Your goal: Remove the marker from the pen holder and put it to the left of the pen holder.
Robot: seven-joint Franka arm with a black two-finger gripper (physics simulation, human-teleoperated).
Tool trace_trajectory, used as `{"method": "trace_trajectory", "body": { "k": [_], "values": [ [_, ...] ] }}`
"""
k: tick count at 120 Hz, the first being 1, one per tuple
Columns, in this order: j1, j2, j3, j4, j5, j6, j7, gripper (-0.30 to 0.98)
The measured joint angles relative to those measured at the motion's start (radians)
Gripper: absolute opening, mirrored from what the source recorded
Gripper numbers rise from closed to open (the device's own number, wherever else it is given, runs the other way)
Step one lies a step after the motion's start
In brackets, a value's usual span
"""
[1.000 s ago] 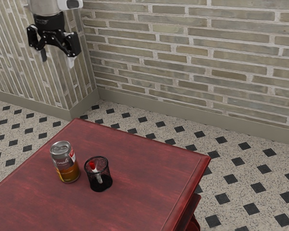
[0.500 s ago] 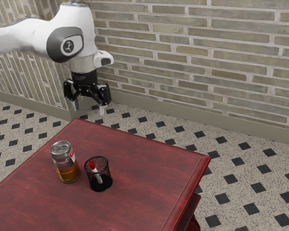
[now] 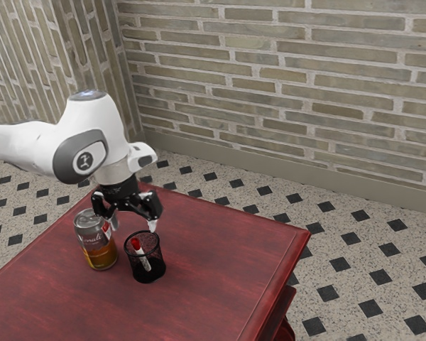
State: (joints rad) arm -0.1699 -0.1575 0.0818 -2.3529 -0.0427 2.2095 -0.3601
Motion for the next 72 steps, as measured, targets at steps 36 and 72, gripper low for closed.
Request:
{"method": "trace_trajectory", "body": {
  "k": [36, 72],
  "values": [
    [0.032, -0.029, -0.015, -0.084, 0.017, 0.087, -0.002, 0.68],
    [0.032, -0.016, -0.028, -0.102, 0.092, 0.12, 0.027, 0.68]
  ]
}}
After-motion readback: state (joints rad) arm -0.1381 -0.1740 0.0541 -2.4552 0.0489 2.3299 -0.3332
